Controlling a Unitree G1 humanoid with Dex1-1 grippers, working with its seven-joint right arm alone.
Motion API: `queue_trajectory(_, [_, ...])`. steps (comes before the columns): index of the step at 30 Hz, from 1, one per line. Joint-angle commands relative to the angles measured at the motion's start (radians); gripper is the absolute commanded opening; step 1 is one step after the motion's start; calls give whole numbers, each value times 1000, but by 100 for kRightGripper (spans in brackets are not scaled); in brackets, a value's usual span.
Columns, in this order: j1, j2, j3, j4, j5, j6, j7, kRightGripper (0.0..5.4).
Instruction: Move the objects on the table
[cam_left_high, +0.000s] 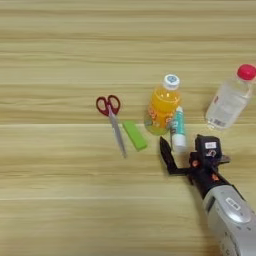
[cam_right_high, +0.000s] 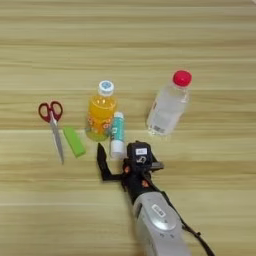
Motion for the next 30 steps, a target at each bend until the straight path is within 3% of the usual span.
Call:
queue_trajectory(1, [-23, -5, -5, -78, -33, -112, -20, 535])
queue_trajectory(7, [-20, 5, -17, -88, -33, -149, -31, 535])
queue_trajectory(18, [-35, 19, -109, -100, -53, -197, -128, 535])
queue_trajectory(26, [-54, 17, -168, -82, -75, -175, -182, 535])
queue_trajectory(30, [-76, 9, -191, -66, -53, -136, -179, 535])
